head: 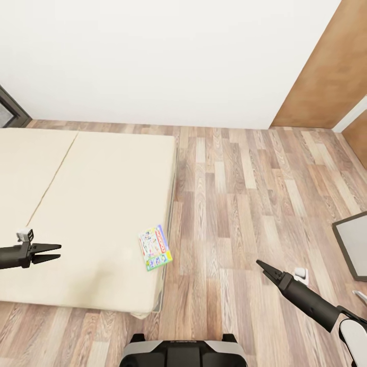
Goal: Put all the toys in the child's room - the three board games (two on the bed and one on the table), the two jigsaw puzzles on the table, and the tennis ball on the table - inside the toy box on the table in the child's room.
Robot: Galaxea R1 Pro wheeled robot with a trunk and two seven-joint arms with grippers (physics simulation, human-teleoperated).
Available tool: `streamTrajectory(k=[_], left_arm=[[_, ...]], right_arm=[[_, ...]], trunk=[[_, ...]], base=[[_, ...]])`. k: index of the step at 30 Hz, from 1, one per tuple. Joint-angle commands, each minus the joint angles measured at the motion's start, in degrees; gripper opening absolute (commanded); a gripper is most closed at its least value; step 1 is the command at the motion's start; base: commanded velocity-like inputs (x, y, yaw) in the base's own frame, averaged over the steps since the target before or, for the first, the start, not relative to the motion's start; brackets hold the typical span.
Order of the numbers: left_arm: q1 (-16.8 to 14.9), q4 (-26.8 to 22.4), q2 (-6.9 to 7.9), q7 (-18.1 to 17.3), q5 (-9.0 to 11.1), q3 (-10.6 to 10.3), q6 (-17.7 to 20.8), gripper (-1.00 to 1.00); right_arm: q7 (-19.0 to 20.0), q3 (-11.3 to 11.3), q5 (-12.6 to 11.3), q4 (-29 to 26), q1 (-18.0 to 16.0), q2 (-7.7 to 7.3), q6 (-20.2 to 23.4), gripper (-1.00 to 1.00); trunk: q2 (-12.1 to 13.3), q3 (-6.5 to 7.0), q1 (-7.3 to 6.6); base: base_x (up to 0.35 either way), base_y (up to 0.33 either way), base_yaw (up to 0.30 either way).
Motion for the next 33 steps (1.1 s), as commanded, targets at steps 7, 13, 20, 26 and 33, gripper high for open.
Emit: streamTrajectory(k=[7, 13, 20, 26, 33], left_arm=[[-0.07, 0.04, 0.07, -0.27, 0.19, -0.39, 0.53, 1.0], [-0.07, 0.07, 0.07, -0.27, 0.15, -0.4, 0.51, 1.0], [-0.07, 0.19, 0.07, -0.27, 0.07, -0.42, 0.51, 1.0], [-0.07, 0.22, 0.05, -0.27, 0.0, -0.49, 0.51, 1.0], [-0.07, 0.23, -0.01, -0.27, 0.03, -0.54, 0.51, 1.0]], right_arm=[[0.1, -0.15, -0.08, -0.03, -0.06, 0.01, 0.39, 1.0], [0.1, -0.09, -0.08, 0.0, -0.02, 0.01, 0.37, 1.0], [0.1, -0.17, -0.09, -0.02, -0.02, -0.02, 0.38, 1.0], [0.35, -0.57, -0.22, 0.02, -0.05, -0.11, 0.44, 1.0], [0.34, -1.33, -0.36, -0.14, -0.06, -0.09, 0.43, 1.0]], trunk=[[-0.06, 0.61, 0.02], [-0.06, 1.18, 0.02], [-0.06, 1.84, 0.02], [-0.06, 2.41, 0.02], [-0.06, 3.07, 0.02]], base=[[0.0, 0.0, 0.0], [0.0, 0.0, 0.0], [0.0, 0.0, 0.0], [0.0, 0.0, 0.0], [0.0, 0.0, 0.0]])
